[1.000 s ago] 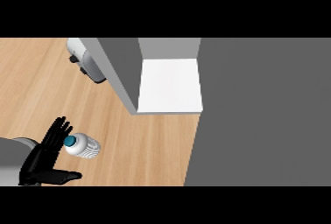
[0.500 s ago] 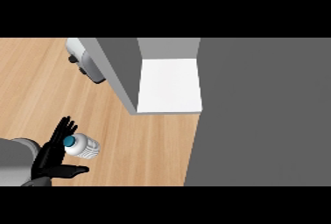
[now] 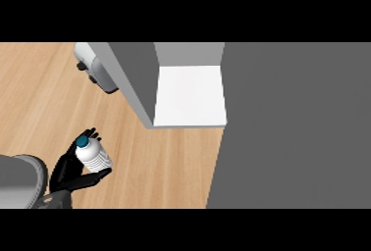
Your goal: Pick up the bottled water, place it into the cabinet and close the cabinet
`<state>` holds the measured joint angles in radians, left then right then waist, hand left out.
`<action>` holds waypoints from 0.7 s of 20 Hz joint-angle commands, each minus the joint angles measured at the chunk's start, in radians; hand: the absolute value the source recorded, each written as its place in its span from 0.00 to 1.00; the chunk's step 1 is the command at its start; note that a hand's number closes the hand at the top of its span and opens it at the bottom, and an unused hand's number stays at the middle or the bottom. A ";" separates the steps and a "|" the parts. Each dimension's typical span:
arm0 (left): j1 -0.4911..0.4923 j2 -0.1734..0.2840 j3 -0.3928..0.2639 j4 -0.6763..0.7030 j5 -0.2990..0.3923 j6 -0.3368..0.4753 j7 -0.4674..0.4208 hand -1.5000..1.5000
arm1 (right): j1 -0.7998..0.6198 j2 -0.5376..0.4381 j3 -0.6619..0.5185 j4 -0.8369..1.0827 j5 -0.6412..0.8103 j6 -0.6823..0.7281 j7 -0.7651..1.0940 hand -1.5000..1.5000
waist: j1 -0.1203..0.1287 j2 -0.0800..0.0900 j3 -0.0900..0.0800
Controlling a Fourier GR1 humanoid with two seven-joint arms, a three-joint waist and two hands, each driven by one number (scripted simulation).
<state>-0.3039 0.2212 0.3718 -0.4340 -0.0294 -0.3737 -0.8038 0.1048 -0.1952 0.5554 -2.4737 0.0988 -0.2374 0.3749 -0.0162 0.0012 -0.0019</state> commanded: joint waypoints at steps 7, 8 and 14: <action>-0.005 -0.014 -0.106 0.000 -0.083 -0.033 -0.166 1.00 | 0.003 -0.028 0.010 -0.070 0.078 -0.017 0.040 0.00 | 0.001 -0.002 0.000; 0.016 -0.018 -0.138 -0.067 -0.113 0.011 -0.189 1.00 | 0.019 -0.034 0.011 -0.073 0.064 -0.016 0.007 0.00 | 0.006 -0.007 0.002; -0.058 -0.098 -0.150 -0.090 -0.135 0.214 -0.211 1.00 | 0.011 -0.039 0.018 -0.055 0.070 -0.032 0.028 0.00 | 0.004 -0.002 0.001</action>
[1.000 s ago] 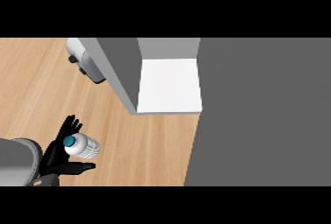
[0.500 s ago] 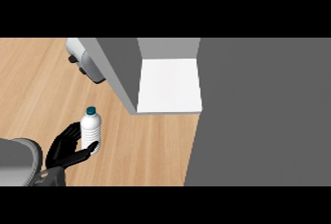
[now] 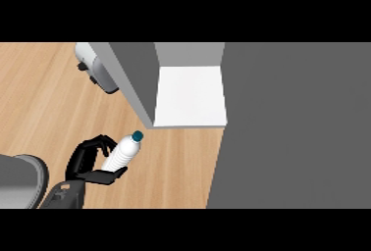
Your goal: Pick up the bottled water, place it into the cabinet and close the cabinet
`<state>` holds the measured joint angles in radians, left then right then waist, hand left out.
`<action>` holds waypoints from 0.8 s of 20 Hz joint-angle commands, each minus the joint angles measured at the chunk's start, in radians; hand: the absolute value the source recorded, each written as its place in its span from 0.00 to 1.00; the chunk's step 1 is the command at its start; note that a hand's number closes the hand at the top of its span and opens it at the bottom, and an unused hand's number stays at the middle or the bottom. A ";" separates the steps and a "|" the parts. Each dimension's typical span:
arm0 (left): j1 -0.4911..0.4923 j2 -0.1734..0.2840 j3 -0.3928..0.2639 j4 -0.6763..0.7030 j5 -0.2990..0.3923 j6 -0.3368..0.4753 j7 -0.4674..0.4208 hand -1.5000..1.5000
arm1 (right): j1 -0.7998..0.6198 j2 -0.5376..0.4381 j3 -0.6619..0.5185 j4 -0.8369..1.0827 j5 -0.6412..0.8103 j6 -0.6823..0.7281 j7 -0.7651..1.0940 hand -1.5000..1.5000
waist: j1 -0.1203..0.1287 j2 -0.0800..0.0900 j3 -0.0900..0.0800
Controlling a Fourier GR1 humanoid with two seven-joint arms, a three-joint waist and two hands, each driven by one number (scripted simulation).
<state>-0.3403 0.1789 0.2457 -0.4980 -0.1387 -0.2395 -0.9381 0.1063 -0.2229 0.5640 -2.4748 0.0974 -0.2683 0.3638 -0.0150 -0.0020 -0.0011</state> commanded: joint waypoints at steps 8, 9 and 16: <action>-0.014 -0.176 -0.111 -0.190 0.070 0.200 0.042 1.00 | 0.094 -0.047 0.031 -0.123 0.056 -0.014 -0.003 0.00 | 0.004 -0.004 0.002; -0.012 -0.177 -0.179 -0.200 0.132 0.200 0.036 1.00 | -0.012 -0.024 -0.009 -0.075 0.031 -0.004 0.068 0.00 | 0.009 -0.002 0.001; 0.026 -0.179 -0.422 -0.457 0.378 0.298 0.254 1.00 | 0.000 -0.027 -0.021 -0.048 -0.002 -0.012 0.010 0.00 | 0.013 -0.005 0.002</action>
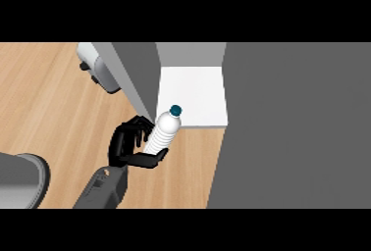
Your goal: Pick up the bottled water, place it into the cabinet and close the cabinet
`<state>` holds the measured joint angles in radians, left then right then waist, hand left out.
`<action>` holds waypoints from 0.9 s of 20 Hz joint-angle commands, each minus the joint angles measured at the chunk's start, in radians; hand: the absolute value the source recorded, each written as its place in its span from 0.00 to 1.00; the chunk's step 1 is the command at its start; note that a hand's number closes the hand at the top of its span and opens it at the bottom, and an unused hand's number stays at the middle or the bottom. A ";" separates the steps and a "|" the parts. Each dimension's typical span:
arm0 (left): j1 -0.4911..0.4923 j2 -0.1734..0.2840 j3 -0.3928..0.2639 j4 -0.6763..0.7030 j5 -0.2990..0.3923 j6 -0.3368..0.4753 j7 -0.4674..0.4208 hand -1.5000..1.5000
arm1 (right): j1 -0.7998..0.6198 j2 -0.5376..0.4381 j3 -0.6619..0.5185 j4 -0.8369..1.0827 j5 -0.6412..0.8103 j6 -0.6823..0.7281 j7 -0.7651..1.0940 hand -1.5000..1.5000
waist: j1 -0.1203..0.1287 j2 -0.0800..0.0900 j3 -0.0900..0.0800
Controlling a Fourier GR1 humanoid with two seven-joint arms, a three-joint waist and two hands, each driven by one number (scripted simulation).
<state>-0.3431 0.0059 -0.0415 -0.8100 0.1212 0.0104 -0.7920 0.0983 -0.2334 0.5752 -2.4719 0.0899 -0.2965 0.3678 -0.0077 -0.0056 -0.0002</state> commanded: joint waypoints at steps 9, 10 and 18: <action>-0.069 -0.006 -0.262 -0.340 0.196 0.271 0.366 1.00 | 0.111 -0.054 0.050 -0.146 0.077 -0.014 -0.007 0.00 | -0.007 0.000 0.000; -0.076 -0.006 -0.300 -0.282 0.228 0.292 0.306 1.00 | 0.078 -0.016 0.082 -0.083 0.115 -0.031 -0.019 0.00 | -0.006 0.004 0.000; -0.293 -0.006 -0.335 -0.188 0.260 0.464 0.398 1.00 | 0.163 -0.071 0.096 -0.134 0.092 -0.035 -0.072 0.00 | -0.024 0.004 0.000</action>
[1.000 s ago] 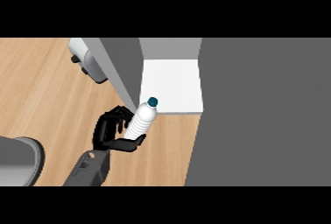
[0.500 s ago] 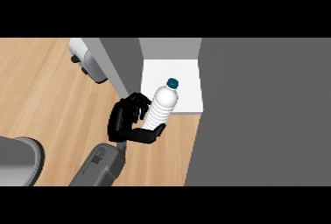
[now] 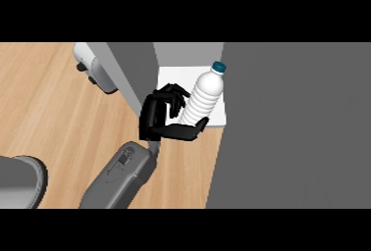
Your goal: Pick up the bottled water, place it into the cabinet and close the cabinet
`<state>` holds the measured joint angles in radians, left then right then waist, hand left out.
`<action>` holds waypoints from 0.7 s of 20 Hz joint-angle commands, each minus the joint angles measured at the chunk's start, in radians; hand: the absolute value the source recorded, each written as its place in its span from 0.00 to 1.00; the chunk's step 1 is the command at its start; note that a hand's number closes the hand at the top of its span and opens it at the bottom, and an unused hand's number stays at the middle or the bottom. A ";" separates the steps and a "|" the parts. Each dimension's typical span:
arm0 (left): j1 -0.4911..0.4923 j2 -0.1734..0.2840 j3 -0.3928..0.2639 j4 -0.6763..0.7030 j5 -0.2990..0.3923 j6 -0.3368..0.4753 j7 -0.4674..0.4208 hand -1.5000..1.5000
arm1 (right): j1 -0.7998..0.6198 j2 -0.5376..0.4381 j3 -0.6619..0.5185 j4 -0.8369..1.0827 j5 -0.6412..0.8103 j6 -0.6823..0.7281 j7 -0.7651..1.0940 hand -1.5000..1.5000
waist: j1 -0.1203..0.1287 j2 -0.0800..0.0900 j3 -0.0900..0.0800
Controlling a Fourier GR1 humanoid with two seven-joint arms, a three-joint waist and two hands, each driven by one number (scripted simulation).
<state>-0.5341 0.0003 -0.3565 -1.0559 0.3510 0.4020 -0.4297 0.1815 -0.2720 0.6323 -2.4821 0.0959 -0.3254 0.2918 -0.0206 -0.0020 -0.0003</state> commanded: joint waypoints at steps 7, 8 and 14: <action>-0.229 0.000 -0.006 0.221 0.121 0.109 0.063 1.00 | 0.131 -0.083 -0.054 -0.123 -0.018 0.038 -0.071 0.00 | -0.013 0.004 0.001; -0.276 0.000 0.037 0.268 0.135 0.087 0.062 1.00 | 0.054 -0.047 -0.068 -0.091 0.003 0.016 -0.015 0.00 | -0.008 0.006 0.000; -0.291 0.000 -0.019 0.393 0.232 0.163 -0.042 1.00 | 0.086 -0.049 -0.013 -0.121 0.017 0.017 -0.016 0.00 | -0.018 0.006 -0.001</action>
<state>-0.8002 0.0001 -0.3695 -0.7392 0.5332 0.5331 -0.4309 0.2322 -0.3140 0.5806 -2.4864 0.0629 -0.3041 0.2256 -0.0343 0.0041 -0.0004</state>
